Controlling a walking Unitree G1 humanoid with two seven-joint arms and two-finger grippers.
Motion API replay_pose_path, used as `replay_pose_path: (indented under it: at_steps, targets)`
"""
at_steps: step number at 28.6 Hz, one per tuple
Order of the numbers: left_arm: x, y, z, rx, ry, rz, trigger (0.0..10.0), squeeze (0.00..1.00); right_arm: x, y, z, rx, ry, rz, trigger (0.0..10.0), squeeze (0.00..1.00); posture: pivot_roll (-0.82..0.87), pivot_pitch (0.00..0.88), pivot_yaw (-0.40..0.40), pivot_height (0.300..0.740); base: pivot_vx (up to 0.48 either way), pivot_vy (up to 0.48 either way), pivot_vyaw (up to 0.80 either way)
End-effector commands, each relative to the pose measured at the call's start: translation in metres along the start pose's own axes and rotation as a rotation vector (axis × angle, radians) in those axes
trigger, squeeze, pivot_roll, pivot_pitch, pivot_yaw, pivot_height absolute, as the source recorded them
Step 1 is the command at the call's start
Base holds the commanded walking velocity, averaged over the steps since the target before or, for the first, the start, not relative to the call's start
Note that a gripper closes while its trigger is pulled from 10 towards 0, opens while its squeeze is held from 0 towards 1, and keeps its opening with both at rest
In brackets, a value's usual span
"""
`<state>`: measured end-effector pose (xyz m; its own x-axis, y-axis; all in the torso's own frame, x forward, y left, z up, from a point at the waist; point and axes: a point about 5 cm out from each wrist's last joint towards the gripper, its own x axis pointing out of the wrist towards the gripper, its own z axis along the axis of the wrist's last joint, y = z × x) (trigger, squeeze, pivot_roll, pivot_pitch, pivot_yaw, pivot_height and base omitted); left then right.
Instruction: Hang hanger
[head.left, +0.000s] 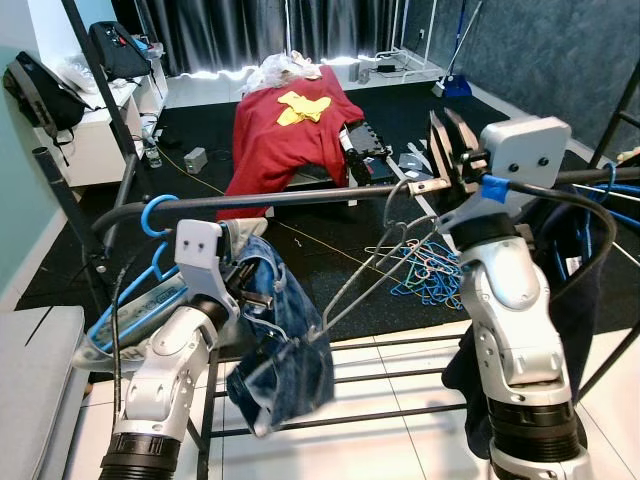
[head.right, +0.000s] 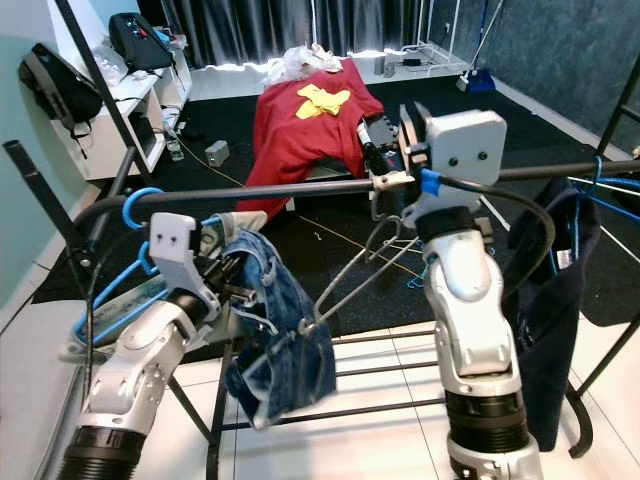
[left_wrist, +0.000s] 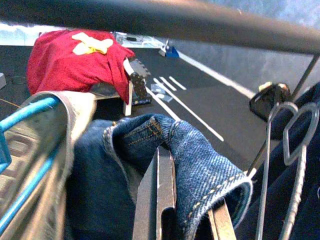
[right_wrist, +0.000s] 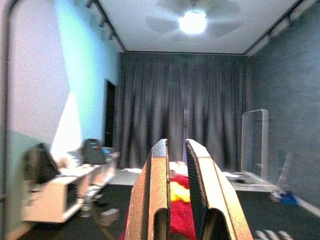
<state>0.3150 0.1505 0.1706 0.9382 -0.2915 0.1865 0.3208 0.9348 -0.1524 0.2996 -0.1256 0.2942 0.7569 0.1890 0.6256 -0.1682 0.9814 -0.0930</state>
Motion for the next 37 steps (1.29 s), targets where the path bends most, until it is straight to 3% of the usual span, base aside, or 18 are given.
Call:
replay_pose_path:
  at_steps: [1, 3, 4, 10, 17, 37]
  targets:
    - [-0.001, -0.003, 0.008, 0.014, -0.024, -0.046, 10.0, 0.00, -0.004, -0.001, -0.018, 0.097, 0.068, -0.056, 10.0, 0.00, -0.04, 0.000, -0.006, 0.740, 0.000, 0.000, 0.00]
    - [-0.001, -0.003, 0.008, 0.014, -0.024, -0.046, 10.0, 0.00, -0.004, -0.001, -0.018, 0.097, 0.068, -0.056, 10.0, 0.00, -0.04, 0.000, -0.006, 0.740, 0.000, 0.000, 0.00]
    - [-0.001, -0.004, 0.006, 0.032, -0.018, -0.057, 10.0, 0.00, -0.012, 0.002, -0.038, 0.134, 0.151, -0.061, 10.0, 0.00, -0.03, 0.000, 0.002, 0.740, 0.000, 0.000, 0.00]
    - [0.001, -0.003, 0.003, 0.037, -0.020, -0.052, 10.0, 0.00, -0.022, 0.010, -0.058, 0.186, 0.239, -0.036, 10.0, 0.00, -0.05, 0.000, 0.034, 0.740, 0.000, 0.000, 0.00]
    - [0.009, -0.008, 0.004, 0.024, -0.020, -0.077, 10.0, 0.00, -0.028, 0.025, -0.066, 0.211, 0.273, 0.017, 10.0, 0.00, -0.02, 0.000, 0.026, 0.740, -0.071, 0.000, 0.00]
    - [0.010, -0.014, 0.003, 0.011, -0.009, -0.116, 10.0, 0.00, -0.038, 0.026, -0.077, 0.202, 0.310, 0.012, 10.0, 0.00, -0.04, 0.000, 0.051, 0.740, -0.294, 0.000, 0.00]
